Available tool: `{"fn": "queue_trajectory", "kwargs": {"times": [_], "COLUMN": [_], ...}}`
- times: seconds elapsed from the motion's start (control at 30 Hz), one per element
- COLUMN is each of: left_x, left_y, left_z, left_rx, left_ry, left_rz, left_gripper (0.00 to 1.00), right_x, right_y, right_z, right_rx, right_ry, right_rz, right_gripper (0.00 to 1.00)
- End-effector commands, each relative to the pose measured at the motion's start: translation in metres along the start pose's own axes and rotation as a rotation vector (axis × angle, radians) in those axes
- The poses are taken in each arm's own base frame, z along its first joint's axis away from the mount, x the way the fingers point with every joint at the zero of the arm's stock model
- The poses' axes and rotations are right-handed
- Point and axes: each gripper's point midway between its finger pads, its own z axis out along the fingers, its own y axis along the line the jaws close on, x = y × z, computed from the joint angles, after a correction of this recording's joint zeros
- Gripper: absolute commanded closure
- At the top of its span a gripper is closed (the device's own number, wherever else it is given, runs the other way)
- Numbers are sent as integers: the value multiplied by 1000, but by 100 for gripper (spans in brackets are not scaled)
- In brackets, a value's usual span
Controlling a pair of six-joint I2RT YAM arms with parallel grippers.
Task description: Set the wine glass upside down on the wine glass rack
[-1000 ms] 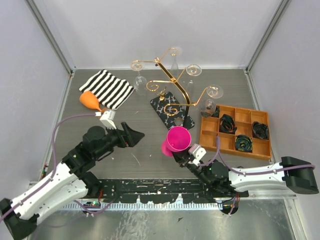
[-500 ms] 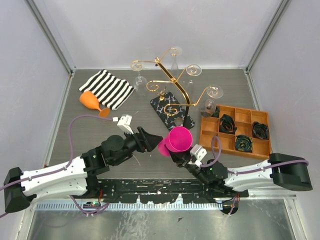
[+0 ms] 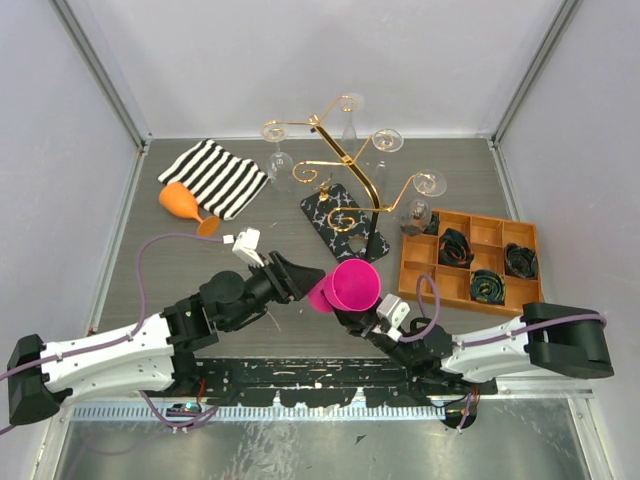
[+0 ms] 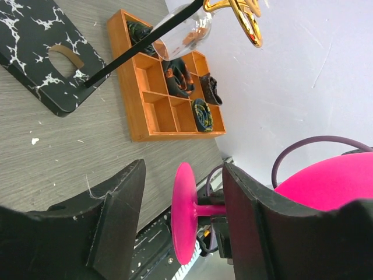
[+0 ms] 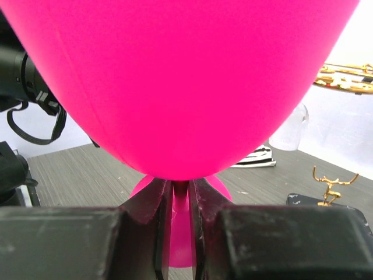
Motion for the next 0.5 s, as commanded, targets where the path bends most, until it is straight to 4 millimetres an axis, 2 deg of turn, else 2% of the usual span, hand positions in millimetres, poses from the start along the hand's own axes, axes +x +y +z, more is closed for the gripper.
{"fn": "queue_trajectory", "kwargs": {"times": [0.0,0.17,0.47], "left_x": [-1,2,6], "left_y": [-5,-6,-9], "left_z": [-1,-2,-7], "left_rx": [31,34,52], "left_ry": [-13,5,29], "left_rz": [-36,-37,-65], "left_gripper": [39,39,49], "right_x": [-46,-54,-55], "right_y": [-3,-3,2], "right_z": [15,22,35], "right_rx": [28,39,47], "right_ry": [-164,-194,-194], "right_rz": [33,7,-35], "right_gripper": [95,95,95]}}
